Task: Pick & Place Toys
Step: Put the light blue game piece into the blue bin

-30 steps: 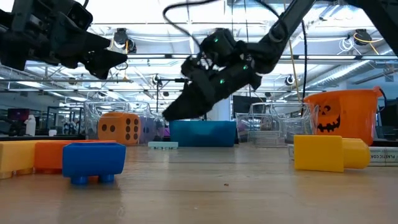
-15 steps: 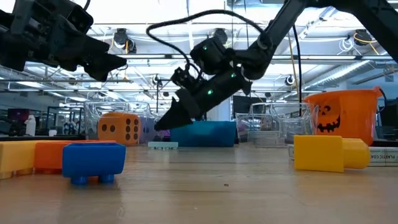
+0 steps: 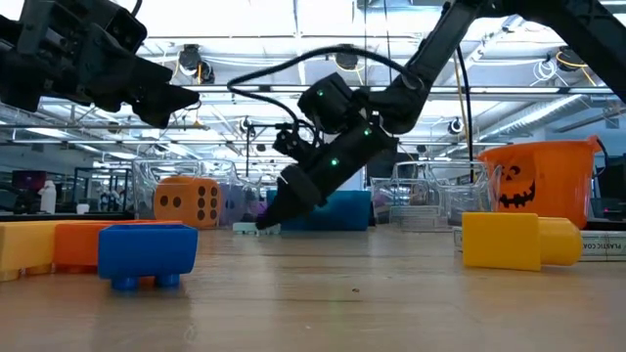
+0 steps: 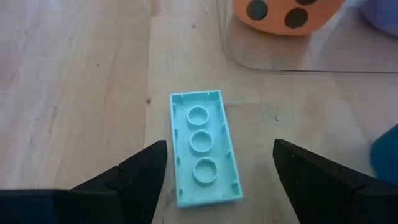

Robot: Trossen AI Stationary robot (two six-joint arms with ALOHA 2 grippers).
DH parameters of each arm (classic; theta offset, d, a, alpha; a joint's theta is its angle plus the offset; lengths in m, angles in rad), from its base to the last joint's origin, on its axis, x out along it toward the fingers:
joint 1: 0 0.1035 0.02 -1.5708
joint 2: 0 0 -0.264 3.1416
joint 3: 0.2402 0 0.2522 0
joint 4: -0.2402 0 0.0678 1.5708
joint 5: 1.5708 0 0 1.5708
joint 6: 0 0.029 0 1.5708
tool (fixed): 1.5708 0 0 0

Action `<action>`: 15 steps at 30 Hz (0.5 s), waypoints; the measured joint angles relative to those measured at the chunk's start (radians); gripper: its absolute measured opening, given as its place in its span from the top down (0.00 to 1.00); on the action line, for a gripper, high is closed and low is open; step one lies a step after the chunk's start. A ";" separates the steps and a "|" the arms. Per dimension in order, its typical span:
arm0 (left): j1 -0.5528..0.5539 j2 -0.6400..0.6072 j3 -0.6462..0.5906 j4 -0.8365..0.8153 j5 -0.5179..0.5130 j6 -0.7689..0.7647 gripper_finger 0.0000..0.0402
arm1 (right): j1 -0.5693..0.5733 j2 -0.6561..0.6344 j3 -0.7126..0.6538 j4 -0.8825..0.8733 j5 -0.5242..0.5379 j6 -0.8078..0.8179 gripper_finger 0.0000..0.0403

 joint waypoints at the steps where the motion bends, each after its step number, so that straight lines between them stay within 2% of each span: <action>1: 0.000 0.000 0.000 0.000 0.000 -0.001 0.37 | 0.000 0.000 0.000 -0.009 0.000 0.001 0.30; 8: 0.000 0.000 0.000 -0.002 -0.003 -0.001 0.37 | 0.000 0.000 0.000 -0.055 -0.002 0.005 0.39; 15: 0.000 0.000 0.000 -0.002 -0.003 -0.002 0.37 | 0.008 0.000 0.000 -0.060 -0.013 0.004 0.53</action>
